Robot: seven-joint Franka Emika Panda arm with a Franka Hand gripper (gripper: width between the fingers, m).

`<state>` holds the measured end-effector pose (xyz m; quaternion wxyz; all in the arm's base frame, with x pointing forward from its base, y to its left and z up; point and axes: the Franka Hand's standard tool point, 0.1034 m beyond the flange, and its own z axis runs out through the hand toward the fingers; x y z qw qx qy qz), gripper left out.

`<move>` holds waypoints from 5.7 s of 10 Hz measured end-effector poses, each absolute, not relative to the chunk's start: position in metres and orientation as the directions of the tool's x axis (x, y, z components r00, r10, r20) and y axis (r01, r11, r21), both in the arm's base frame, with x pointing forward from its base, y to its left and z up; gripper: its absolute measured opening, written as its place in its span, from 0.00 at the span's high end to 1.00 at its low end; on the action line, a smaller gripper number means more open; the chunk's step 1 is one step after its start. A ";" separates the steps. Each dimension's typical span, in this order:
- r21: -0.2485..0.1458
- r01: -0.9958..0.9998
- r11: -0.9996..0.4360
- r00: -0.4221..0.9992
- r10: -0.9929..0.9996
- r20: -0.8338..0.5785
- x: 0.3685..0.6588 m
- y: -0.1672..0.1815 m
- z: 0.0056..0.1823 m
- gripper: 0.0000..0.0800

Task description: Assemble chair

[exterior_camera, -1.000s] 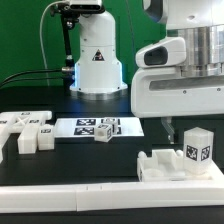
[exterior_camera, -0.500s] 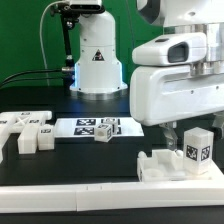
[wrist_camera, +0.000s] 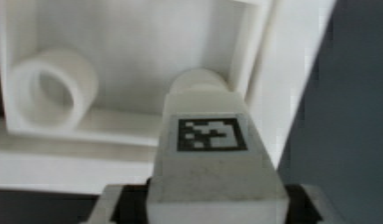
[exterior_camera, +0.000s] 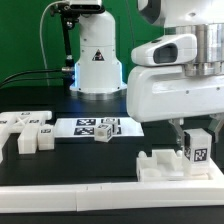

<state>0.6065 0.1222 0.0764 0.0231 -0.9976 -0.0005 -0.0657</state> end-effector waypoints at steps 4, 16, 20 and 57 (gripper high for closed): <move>-0.108 -0.652 -0.750 0.747 -0.660 0.076 0.604 0.123 0.075 0.64; -0.088 -0.262 -0.961 0.960 -0.269 0.079 0.605 0.124 0.078 0.19; -0.001 0.273 -0.962 0.956 0.272 0.111 0.607 0.122 0.078 0.19; -0.086 -0.770 -0.632 0.632 -0.774 0.035 0.606 0.125 0.076 0.64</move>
Offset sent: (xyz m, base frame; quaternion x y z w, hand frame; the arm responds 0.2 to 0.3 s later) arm -0.0051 0.0183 0.0000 0.0028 0.0254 0.4549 0.8902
